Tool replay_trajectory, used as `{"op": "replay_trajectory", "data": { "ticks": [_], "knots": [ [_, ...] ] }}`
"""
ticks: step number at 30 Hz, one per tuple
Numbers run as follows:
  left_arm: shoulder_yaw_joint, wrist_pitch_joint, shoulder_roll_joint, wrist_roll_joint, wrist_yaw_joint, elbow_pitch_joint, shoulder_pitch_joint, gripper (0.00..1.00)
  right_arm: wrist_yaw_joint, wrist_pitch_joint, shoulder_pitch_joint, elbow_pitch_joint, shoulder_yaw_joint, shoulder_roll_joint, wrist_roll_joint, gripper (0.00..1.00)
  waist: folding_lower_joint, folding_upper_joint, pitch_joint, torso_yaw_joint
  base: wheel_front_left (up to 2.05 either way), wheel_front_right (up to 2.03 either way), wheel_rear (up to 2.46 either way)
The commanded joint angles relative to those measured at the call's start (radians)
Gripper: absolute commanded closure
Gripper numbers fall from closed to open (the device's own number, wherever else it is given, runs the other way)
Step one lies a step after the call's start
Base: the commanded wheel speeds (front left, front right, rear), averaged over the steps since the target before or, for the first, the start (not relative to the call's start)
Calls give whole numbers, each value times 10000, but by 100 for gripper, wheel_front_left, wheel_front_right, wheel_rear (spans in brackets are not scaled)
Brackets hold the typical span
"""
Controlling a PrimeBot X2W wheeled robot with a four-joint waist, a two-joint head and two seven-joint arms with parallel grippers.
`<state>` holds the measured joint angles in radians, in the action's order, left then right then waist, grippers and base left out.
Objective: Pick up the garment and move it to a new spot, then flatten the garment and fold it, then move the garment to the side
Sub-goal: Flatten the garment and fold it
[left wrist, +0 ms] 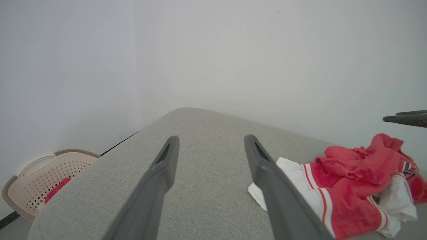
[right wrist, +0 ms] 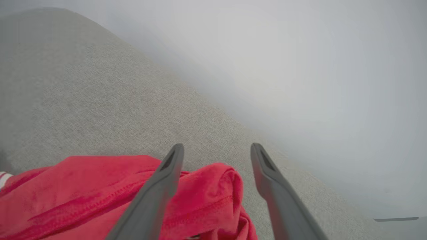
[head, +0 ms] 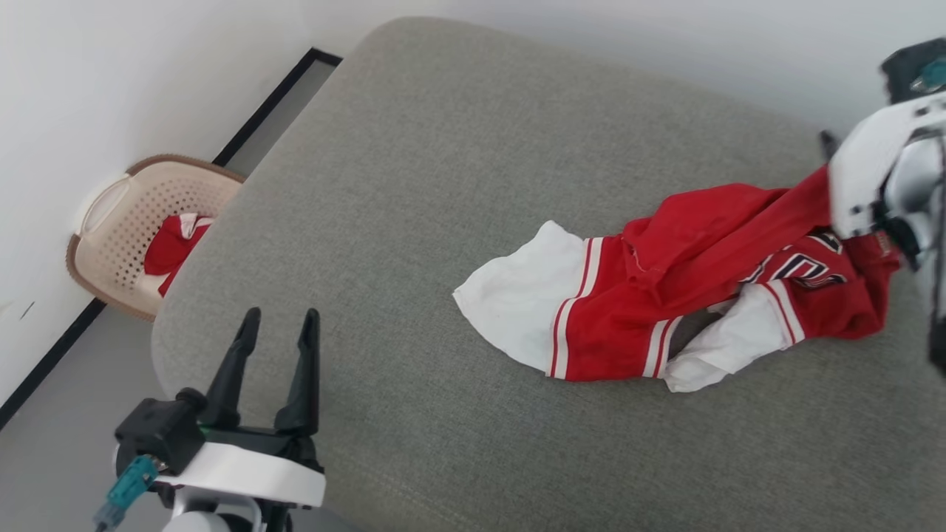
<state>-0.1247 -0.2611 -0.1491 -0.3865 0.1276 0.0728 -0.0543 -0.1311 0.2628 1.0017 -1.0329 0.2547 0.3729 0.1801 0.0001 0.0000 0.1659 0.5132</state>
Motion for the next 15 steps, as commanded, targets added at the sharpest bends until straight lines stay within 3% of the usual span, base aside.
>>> {"op": "replay_trajectory", "data": {
  "ticks": [1, 7, 15],
  "knots": [
    [70, -54, -76, -90, 27, -32, 106, 0, 7, -58, -204, 139, 79, -113, 188, 0, -1, 0, -102, -118, 0, 0, 0],
    [269, -54, -216, 1, 28, -125, 345, 0, 7, 742, -1356, 1686, 973, -263, 1756, 0, -1, 0, -354, -395, 0, 0, 0],
    [294, -54, -191, -9, 29, -211, 434, 0, 7, 3359, -3396, 5186, 1751, 578, 3341, 0, -1, 0, -393, -496, 0, 0, 0]
  ]
}}
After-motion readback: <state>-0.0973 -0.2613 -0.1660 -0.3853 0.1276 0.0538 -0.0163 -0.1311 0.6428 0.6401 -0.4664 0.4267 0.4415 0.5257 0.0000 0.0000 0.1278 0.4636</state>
